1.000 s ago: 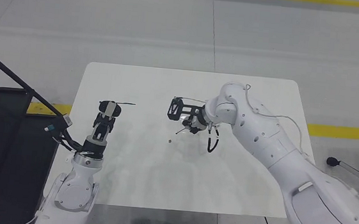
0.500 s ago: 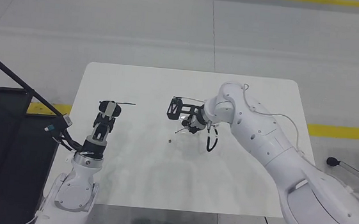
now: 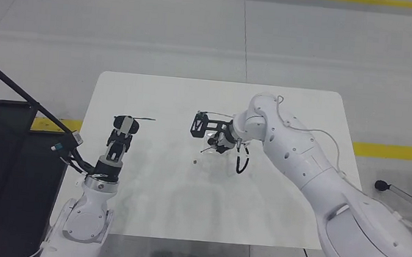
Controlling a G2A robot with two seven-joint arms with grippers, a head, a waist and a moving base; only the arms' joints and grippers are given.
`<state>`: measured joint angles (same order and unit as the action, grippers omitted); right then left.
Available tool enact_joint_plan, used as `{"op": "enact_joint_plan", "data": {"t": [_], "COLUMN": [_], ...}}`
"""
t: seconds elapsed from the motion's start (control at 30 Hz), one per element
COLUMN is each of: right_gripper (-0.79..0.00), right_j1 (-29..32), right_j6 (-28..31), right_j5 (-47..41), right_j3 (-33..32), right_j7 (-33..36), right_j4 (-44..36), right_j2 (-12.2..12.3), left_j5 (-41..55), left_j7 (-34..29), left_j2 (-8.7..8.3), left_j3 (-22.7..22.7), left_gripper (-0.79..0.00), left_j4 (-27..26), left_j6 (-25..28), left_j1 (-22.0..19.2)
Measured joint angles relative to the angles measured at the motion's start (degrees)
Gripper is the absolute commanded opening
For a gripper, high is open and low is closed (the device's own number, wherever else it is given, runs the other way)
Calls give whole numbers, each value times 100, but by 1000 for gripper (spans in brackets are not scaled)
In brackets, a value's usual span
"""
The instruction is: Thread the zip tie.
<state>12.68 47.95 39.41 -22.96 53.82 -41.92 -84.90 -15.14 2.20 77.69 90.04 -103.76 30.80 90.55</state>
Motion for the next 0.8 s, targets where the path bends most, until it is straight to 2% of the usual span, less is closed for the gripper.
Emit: {"op": "enact_joint_plan", "data": {"t": [0.27, 0.8], "right_gripper": [-659, -668], "right_j1": [-21, -121], "right_j6": [65, 18], "right_j5": [5, 132], "right_j3": [18, -31], "right_j7": [4, -33], "right_j4": [121, 131], "right_j2": [-69, -130], "left_j5": [0, 0], "left_j7": [0, 0], "left_j2": [0, 0], "left_j3": [0, 0], "left_gripper": [-785, -785], "left_j4": [0, 0], "left_j6": [0, 0], "left_j1": [0, 0]}}
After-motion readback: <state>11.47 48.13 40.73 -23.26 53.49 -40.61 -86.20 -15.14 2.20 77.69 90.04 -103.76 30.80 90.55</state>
